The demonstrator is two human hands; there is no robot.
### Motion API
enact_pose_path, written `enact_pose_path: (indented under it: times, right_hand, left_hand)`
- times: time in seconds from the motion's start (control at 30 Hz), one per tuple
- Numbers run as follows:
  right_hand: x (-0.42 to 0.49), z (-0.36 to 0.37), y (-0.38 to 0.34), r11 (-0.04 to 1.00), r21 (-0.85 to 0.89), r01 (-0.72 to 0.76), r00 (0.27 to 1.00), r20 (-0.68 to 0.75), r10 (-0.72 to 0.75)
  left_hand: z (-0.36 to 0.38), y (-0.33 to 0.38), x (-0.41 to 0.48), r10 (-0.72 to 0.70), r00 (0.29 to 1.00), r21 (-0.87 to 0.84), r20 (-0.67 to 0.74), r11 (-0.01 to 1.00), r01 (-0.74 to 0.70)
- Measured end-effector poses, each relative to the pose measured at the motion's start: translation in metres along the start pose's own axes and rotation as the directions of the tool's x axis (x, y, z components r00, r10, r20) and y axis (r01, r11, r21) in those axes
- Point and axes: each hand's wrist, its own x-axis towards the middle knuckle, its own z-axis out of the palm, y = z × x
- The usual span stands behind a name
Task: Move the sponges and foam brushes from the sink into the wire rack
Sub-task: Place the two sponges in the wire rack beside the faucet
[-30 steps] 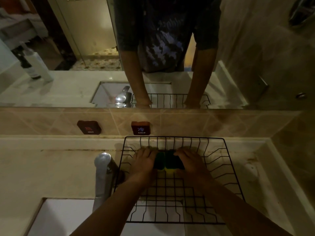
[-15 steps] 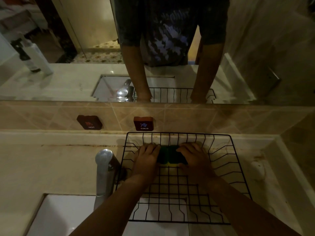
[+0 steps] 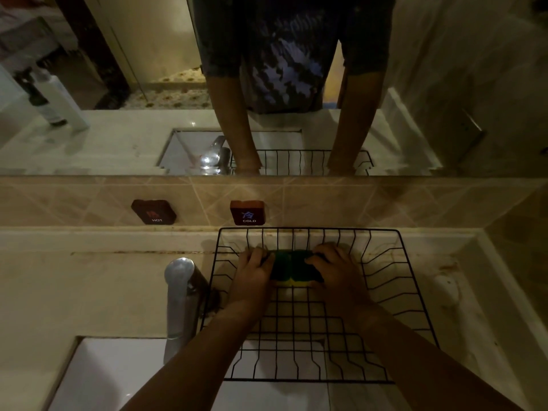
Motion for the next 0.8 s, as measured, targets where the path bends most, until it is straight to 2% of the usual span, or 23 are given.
enact_pose_path:
  times: [0.3, 0.8]
  right_hand:
    - [-0.001, -0.005, -0.003, 0.997, 0.071, -0.001, 1.0, -0.008, 0.002]
    - [0.0, -0.001, -0.004, 0.995, 0.077, -0.069, 0.997, 0.043, 0.066]
  left_hand:
    - [0.001, 0.0, 0.003, -0.058, 0.997, -0.056, 0.057, 0.997, 0.061]
    - [0.009, -0.004, 0.006, -0.077, 0.997, -0.082, 0.003, 0.994, 0.077]
